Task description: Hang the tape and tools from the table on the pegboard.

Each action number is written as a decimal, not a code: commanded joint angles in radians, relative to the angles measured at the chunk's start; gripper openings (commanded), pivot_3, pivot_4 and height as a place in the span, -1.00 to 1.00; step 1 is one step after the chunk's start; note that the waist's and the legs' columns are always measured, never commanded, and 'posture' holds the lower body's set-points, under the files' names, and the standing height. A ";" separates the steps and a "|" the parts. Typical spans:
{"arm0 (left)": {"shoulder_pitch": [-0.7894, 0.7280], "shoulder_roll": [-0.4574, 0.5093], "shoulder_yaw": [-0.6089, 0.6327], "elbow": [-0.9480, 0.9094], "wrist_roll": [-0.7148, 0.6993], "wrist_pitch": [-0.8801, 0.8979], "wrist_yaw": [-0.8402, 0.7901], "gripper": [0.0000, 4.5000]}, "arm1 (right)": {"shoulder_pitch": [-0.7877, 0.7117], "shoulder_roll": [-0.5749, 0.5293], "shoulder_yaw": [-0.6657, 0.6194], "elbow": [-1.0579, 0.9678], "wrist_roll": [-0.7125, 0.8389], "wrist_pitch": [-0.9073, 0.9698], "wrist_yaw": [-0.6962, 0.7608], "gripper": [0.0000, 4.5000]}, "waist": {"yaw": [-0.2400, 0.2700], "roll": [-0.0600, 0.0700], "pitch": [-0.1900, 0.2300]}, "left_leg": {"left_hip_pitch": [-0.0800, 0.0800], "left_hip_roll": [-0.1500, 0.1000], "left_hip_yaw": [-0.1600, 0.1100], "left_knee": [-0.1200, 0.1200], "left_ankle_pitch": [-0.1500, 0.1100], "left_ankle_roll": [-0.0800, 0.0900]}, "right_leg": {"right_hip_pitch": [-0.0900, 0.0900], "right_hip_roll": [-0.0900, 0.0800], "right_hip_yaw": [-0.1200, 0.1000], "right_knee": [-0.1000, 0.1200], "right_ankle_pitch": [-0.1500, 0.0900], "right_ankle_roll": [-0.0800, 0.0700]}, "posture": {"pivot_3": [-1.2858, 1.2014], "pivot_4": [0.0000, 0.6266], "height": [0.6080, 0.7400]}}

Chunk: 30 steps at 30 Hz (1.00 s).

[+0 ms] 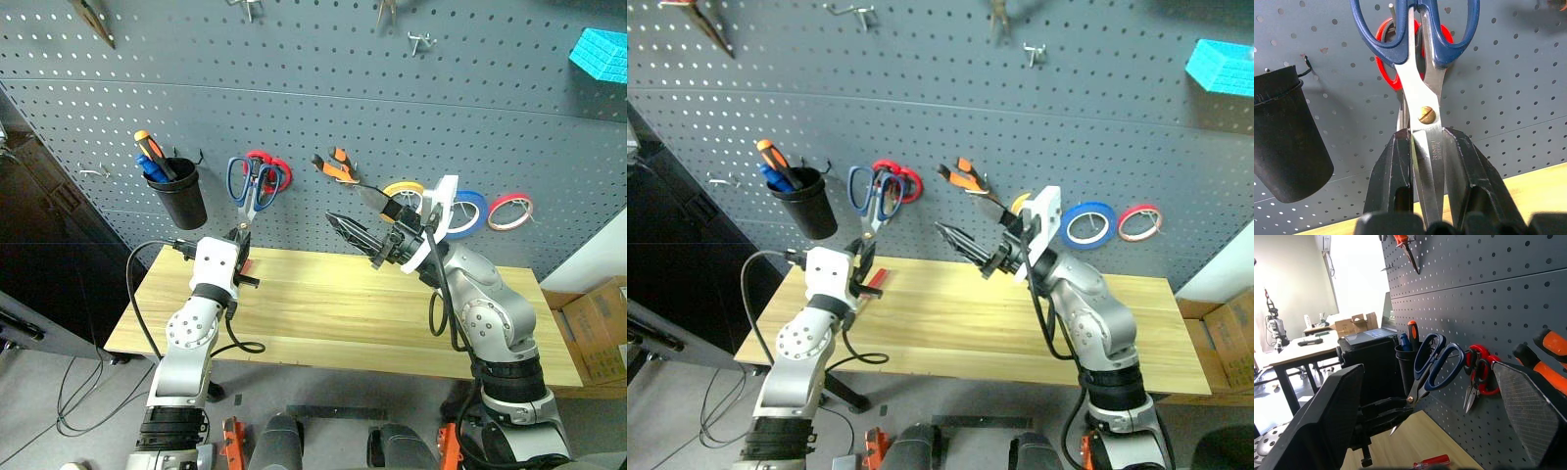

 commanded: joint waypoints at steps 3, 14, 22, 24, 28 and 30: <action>-0.051 -0.003 0.018 0.011 -0.039 0.025 -0.007 -0.76 | -0.008 -0.006 -0.014 -0.040 0.008 -0.022 -0.003 1.00 | 0.000 0.000 0.000 | 0.000 0.000 0.000 0.000 0.000 0.000 | 0.000 0.000 0.000 0.000 0.000 0.000 | 0.11 -0.78 1.00; -0.236 0.046 0.002 0.230 -0.061 0.033 -0.089 -0.76 | -0.006 -0.011 -0.008 -0.046 0.008 -0.017 0.003 1.00 | -0.001 0.000 0.000 | 0.001 0.000 -0.001 0.000 0.000 0.000 | 0.000 0.001 0.000 0.001 0.000 0.001 | 0.11 -0.75 1.00; -0.325 0.048 0.003 0.351 -0.066 -0.020 -0.128 -0.15 | -0.003 -0.018 -0.008 -0.049 0.004 -0.017 0.002 1.00 | -0.005 0.000 0.000 | 0.001 0.000 0.000 0.000 0.000 0.000 | 0.001 0.001 0.000 0.001 0.000 0.001 | 0.09 -0.74 1.00; -0.320 0.046 0.002 0.350 -0.066 -0.025 -0.131 0.17 | 0.002 -0.019 -0.009 -0.054 0.005 -0.016 -0.001 1.00 | -0.006 0.000 0.000 | 0.001 0.000 0.000 0.000 0.000 0.000 | 0.001 0.001 0.001 0.001 0.000 0.000 | 0.09 -0.74 1.00; -0.311 0.042 0.002 0.351 -0.065 -0.032 -0.133 0.79 | 0.005 -0.019 -0.010 -0.058 0.005 -0.015 -0.004 1.00 | -0.008 0.000 0.000 | 0.001 0.000 0.000 0.000 0.000 0.000 | 0.001 0.001 0.001 0.001 0.000 0.000 | 0.09 -0.73 1.00; -0.306 0.041 0.001 0.348 -0.065 -0.031 -0.132 0.99 | 0.005 -0.019 -0.011 -0.059 0.006 -0.014 -0.006 1.00 | -0.010 0.000 0.000 | 0.001 0.000 0.000 0.000 0.000 0.000 | 0.001 0.001 0.001 0.001 0.000 0.000 | 0.09 -0.74 1.00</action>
